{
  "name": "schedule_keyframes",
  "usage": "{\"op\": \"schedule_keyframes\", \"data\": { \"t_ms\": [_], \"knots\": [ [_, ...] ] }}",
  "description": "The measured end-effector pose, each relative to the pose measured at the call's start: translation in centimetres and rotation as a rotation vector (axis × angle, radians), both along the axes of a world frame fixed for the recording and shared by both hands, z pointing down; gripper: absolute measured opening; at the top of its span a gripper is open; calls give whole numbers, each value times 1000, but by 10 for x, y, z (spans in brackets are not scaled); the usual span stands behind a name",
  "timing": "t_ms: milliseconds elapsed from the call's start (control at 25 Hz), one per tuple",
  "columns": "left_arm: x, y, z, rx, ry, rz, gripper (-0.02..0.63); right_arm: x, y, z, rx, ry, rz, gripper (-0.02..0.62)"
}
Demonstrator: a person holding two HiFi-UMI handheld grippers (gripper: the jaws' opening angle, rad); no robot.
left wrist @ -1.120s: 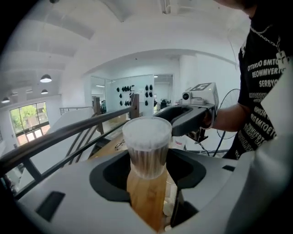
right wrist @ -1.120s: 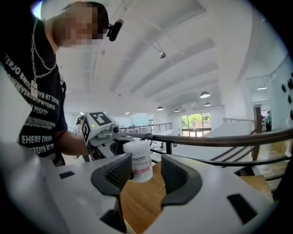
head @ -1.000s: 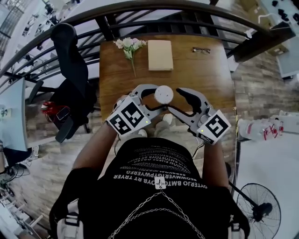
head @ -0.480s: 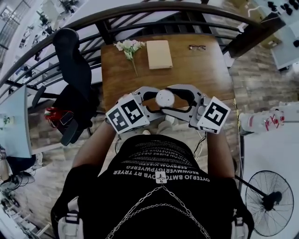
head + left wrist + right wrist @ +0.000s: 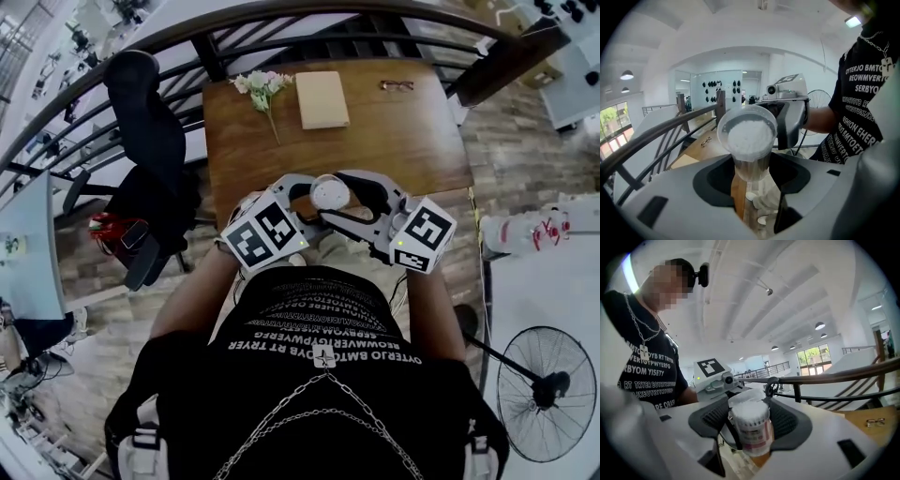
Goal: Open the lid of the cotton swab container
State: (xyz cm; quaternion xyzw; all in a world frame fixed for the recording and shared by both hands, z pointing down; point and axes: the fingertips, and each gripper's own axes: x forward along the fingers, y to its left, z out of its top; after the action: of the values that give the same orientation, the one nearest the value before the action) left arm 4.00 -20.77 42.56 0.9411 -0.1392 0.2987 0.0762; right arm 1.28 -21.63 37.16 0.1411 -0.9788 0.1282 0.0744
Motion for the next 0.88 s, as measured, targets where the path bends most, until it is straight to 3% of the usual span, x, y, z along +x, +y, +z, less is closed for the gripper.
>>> {"op": "schedule_keyframes", "data": {
  "t_ms": [120,280,360,480,880],
  "knots": [
    [-1,-1,2,18,-8,-10,250,6,5,-2,36,-12,36,284],
    [-5,-6,7,45,-43,-29,252,29,6,-27,60,-138,93,281],
    [-5,-7,2,50,-20,-33,252,46,-2,-35,97,-147,173,180],
    [-3,-8,-7,58,8,-39,252,61,-19,-27,145,-52,294,51],
    [12,-10,0,54,-11,-36,253,48,-13,-26,170,2,253,23]
  ]
}}
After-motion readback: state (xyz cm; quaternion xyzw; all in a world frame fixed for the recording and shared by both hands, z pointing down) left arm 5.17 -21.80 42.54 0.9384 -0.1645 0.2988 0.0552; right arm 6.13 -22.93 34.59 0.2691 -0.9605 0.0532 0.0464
